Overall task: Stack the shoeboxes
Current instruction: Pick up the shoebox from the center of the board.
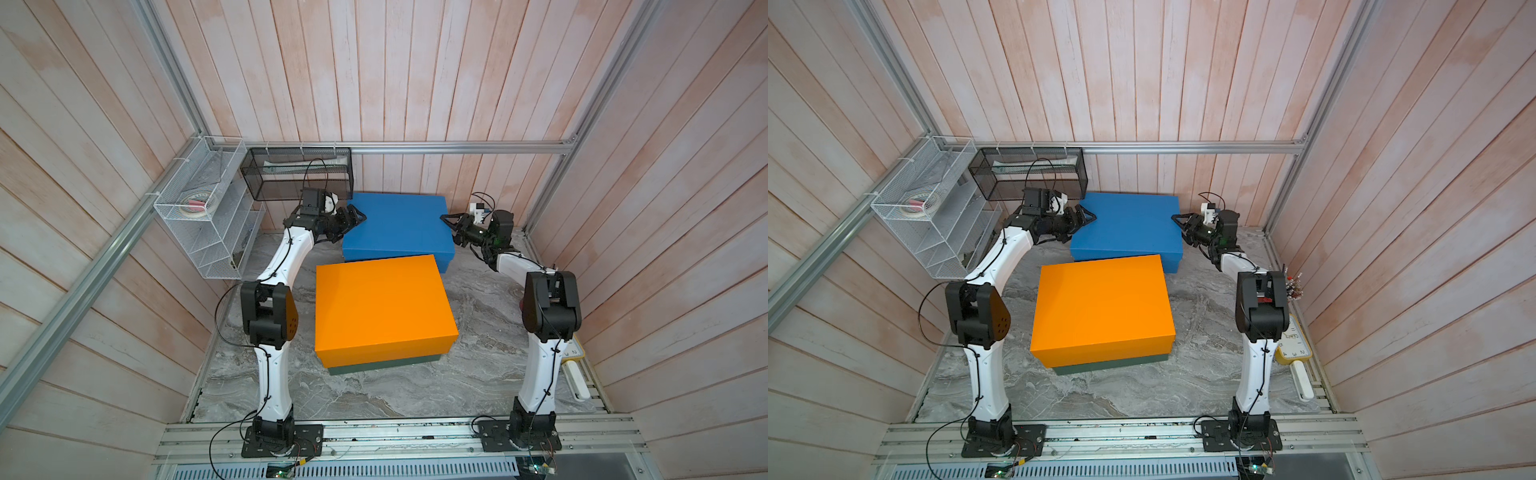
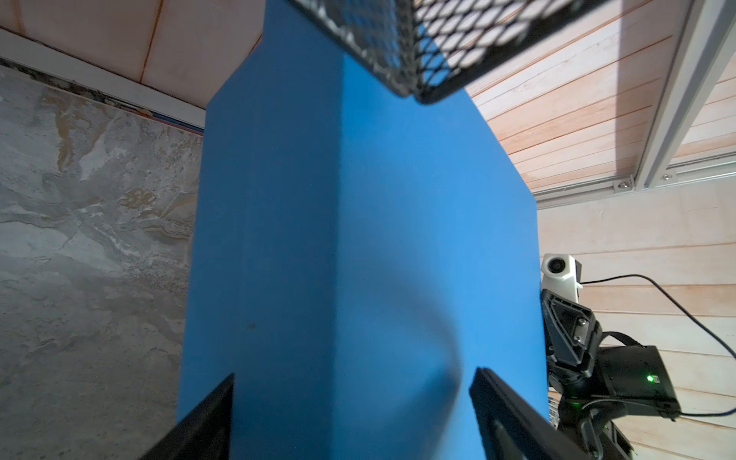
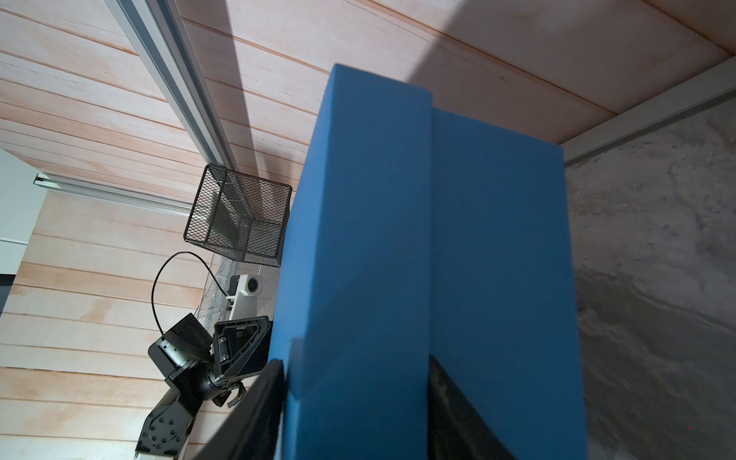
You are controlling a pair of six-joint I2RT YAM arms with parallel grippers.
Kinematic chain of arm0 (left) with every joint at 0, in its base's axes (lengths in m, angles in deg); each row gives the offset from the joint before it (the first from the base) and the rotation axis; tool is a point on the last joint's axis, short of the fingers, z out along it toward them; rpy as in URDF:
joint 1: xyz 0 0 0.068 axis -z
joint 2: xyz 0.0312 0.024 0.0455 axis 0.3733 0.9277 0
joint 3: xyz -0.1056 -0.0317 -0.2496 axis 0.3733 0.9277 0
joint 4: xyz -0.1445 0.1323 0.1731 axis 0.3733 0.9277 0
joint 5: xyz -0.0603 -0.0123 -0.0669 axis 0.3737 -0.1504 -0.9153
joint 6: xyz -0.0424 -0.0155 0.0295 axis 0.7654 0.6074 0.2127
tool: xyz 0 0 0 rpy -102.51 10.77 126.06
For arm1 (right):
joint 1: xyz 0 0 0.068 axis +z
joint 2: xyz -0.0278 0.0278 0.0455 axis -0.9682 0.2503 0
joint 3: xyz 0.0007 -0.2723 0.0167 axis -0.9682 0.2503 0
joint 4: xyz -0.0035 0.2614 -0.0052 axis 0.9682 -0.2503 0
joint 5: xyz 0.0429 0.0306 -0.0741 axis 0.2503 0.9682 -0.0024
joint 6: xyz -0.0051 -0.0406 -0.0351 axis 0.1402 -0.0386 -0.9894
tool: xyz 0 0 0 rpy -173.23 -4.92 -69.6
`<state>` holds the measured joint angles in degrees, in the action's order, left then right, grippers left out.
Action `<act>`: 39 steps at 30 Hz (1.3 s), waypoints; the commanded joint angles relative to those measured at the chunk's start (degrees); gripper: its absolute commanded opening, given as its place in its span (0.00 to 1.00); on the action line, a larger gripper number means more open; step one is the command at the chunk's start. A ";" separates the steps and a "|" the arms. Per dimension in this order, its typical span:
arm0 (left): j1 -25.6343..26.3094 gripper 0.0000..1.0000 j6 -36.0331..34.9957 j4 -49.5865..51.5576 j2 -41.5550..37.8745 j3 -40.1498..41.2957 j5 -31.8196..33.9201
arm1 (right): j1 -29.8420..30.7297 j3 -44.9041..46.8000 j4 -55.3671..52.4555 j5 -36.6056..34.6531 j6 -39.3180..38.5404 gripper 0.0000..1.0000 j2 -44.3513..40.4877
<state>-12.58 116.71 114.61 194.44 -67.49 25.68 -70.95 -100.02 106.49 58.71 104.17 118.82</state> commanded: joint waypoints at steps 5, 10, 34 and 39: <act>8.57 0.91 0.35 -2.65 2.45 -5.30 -12.86 | 4.85 1.86 2.99 11.95 1.32 0.55 -3.84; 9.10 0.91 0.38 -1.79 3.60 -7.95 -12.64 | 4.41 1.91 3.69 12.05 1.56 0.55 -4.32; 10.65 0.90 0.08 -1.41 -0.34 -9.10 -9.75 | 4.71 -0.80 0.25 12.06 0.71 0.54 -9.60; 10.78 0.90 0.22 -1.48 -1.21 -9.17 -9.57 | 5.20 -1.04 0.14 12.19 0.97 0.54 -10.19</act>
<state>-9.71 116.93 117.69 196.41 -76.49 28.87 -72.72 -99.11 106.43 58.29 104.14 110.89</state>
